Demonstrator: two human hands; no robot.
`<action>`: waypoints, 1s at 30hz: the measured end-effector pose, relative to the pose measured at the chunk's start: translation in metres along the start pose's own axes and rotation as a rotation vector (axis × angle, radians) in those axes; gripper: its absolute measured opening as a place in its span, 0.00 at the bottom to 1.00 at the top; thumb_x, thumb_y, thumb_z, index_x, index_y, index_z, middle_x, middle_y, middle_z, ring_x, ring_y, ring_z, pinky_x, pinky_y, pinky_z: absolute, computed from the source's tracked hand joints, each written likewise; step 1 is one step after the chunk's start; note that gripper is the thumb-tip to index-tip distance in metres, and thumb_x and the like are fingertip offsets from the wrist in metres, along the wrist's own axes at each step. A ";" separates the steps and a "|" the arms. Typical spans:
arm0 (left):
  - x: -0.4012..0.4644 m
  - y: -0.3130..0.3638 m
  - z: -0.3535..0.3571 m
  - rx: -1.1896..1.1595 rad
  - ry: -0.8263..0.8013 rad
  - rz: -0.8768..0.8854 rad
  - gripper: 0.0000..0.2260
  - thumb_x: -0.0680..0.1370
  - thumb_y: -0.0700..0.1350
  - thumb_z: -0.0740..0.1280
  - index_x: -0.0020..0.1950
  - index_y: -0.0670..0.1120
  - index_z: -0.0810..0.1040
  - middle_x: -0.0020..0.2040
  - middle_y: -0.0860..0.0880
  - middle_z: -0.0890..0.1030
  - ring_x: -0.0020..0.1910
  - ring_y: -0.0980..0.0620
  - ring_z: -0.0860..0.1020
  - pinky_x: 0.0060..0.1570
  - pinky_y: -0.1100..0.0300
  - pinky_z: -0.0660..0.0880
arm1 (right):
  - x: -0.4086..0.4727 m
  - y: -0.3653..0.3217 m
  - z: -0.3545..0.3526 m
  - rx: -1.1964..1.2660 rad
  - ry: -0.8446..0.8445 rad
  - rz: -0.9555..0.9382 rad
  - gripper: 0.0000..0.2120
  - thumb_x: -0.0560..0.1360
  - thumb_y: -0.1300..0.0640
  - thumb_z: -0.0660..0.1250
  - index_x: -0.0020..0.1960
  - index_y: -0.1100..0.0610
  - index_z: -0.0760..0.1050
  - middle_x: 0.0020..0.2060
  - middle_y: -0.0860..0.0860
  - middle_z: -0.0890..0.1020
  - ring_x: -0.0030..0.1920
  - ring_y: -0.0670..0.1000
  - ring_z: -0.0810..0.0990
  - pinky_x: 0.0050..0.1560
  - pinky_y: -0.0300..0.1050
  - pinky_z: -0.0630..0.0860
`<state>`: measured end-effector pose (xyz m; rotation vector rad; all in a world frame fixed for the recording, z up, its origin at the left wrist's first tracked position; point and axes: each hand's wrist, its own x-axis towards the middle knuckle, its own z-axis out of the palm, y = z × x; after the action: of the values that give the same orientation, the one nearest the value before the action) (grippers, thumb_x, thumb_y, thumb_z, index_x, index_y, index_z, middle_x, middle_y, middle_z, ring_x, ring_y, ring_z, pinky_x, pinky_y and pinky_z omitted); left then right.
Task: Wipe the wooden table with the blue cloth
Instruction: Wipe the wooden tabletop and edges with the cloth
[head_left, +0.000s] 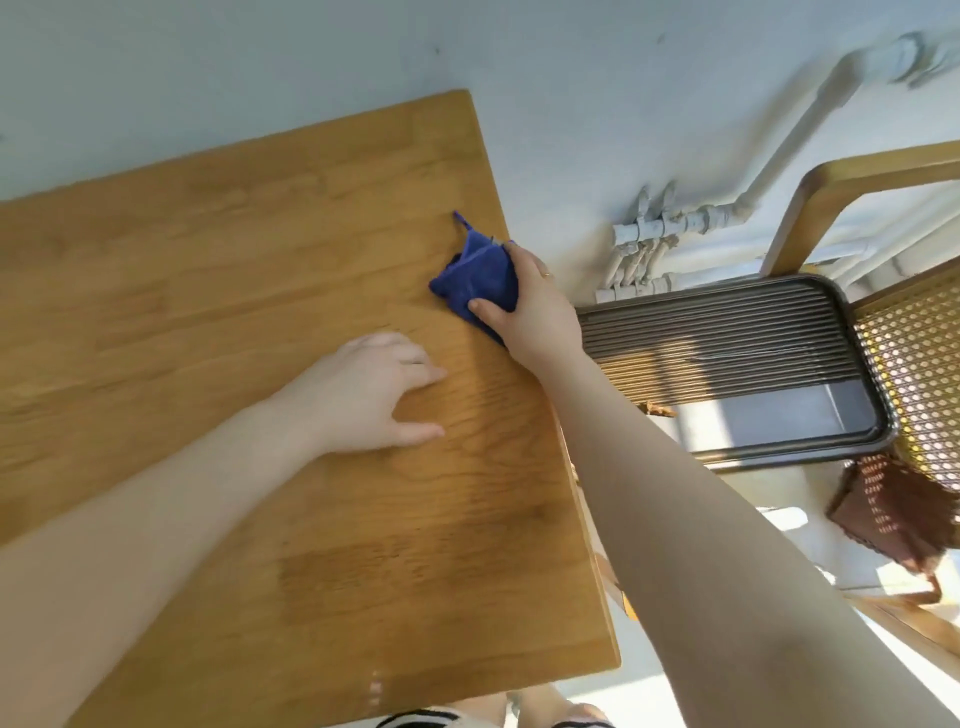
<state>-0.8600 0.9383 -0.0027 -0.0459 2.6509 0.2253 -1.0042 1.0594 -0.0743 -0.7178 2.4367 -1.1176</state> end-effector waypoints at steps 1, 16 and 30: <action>0.004 -0.006 -0.005 0.007 -0.006 0.006 0.34 0.69 0.69 0.56 0.69 0.52 0.70 0.62 0.53 0.74 0.66 0.51 0.67 0.68 0.55 0.63 | 0.001 -0.001 -0.001 -0.012 0.000 0.003 0.34 0.73 0.49 0.67 0.74 0.53 0.56 0.73 0.50 0.62 0.69 0.54 0.66 0.63 0.52 0.69; 0.100 -0.097 -0.061 0.044 0.130 -0.219 0.47 0.69 0.62 0.70 0.77 0.47 0.48 0.78 0.47 0.45 0.76 0.45 0.50 0.71 0.47 0.54 | 0.074 -0.016 0.003 -0.016 0.014 0.044 0.37 0.72 0.47 0.69 0.75 0.53 0.55 0.73 0.50 0.62 0.70 0.53 0.64 0.64 0.48 0.66; 0.139 -0.132 -0.066 0.078 -0.023 -0.216 0.63 0.55 0.73 0.69 0.77 0.47 0.39 0.77 0.44 0.38 0.77 0.47 0.44 0.75 0.53 0.44 | 0.168 -0.035 0.016 -0.187 0.058 0.024 0.34 0.73 0.45 0.66 0.74 0.53 0.58 0.73 0.50 0.61 0.68 0.57 0.67 0.62 0.52 0.68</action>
<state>-1.0044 0.7981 -0.0297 -0.2999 2.6034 0.0510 -1.1205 0.9324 -0.0756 -0.7177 2.6169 -0.9223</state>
